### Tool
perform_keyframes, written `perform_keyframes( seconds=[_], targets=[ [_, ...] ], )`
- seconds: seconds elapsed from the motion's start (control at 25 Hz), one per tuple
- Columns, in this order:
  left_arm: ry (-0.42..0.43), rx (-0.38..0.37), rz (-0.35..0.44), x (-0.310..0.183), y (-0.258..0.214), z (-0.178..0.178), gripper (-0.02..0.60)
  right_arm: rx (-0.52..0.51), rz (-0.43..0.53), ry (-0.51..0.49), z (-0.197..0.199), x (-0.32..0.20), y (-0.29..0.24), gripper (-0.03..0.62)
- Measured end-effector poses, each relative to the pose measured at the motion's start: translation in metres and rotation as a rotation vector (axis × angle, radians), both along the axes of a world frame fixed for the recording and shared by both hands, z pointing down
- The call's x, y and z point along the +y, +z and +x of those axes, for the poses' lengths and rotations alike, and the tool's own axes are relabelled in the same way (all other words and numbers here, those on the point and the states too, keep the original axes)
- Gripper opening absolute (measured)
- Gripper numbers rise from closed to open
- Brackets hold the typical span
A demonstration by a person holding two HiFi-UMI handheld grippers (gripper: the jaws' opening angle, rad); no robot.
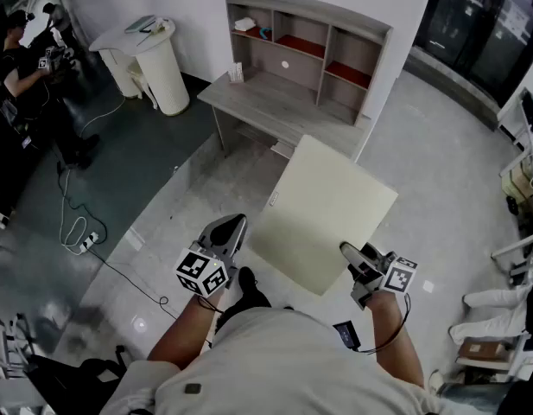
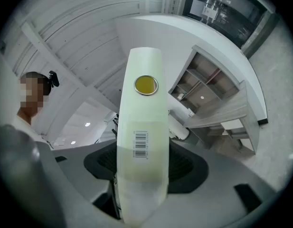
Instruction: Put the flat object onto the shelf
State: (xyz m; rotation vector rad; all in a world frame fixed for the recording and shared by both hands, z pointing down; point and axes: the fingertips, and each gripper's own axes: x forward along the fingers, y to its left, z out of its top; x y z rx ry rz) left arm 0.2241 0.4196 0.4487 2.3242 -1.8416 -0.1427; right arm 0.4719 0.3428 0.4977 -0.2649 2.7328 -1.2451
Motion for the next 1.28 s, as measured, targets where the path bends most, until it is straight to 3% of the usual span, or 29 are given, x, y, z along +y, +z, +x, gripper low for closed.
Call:
perform_keyframes(
  seconds=[0.4,0.6,1.08,1.28],
  targets=[
    [-0.006,0.001,-0.003,-0.02,0.003,-0.038,0.015,0.01,0.005,0.0,-0.037,-0.024,0.001,0.284],
    [0.006,0.014,-0.005,-0.046,0.006,-0.068,0.014,0.002,0.01,-0.017,-0.074,-0.043,-0.005,0.284],
    [0.028,0.008,-0.002,-0.11,0.003,-0.195,0.015,0.013,0.006,0.034,-0.187,-0.11,-0.009,0.284],
    [0.057,0.005,-0.001,-0.13,-0.001,-0.23,0.015,0.002,0.019,0.046,-0.227,-0.127,-0.017,0.284]
  ],
)
